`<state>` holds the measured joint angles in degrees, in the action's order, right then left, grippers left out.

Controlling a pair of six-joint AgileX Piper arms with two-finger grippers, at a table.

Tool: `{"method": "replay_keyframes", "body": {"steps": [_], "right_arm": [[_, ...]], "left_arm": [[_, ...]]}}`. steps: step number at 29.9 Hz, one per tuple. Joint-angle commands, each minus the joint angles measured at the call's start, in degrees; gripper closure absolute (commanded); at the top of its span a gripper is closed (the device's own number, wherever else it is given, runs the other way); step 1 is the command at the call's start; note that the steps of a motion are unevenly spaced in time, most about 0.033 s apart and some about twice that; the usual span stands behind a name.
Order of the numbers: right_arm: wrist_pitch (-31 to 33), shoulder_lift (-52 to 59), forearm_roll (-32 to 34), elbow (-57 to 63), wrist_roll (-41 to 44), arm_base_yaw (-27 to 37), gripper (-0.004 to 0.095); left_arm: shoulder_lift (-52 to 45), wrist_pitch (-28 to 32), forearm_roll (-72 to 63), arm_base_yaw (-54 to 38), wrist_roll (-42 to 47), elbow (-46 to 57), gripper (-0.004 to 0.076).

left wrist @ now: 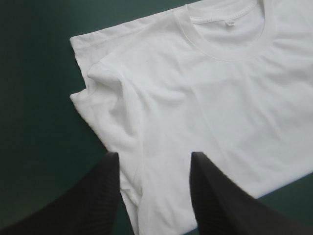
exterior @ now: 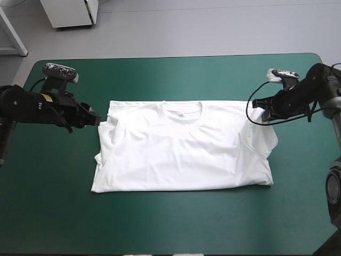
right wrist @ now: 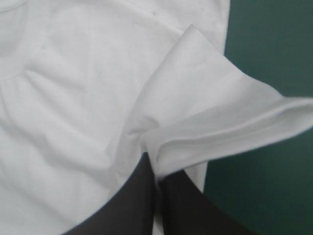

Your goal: Fold the cloth

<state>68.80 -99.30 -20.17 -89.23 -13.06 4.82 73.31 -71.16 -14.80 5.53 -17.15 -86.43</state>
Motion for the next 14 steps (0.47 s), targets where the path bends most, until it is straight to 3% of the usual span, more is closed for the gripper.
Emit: {"method": "replay_keyframes", "body": {"steps": [1,9,14], "right_arm": [[0.3,3.0,-2.5,-2.5,-0.1,-2.9,0.0923],[0.4,0.2,2.1,-2.5,1.1,-12.4,0.0923],[0.9,-2.9,1.8,-2.5,2.0,-14.3,0.0922]], "left_arm": [[-1.7,2.1,-2.4,0.2,0.0,-1.8,0.0391],[-1.7,0.4,-4.5,0.2,-0.7,-1.8,0.0406],[-2.5,0.4,-4.7,0.2,-0.7,-1.8,0.0437]]}}
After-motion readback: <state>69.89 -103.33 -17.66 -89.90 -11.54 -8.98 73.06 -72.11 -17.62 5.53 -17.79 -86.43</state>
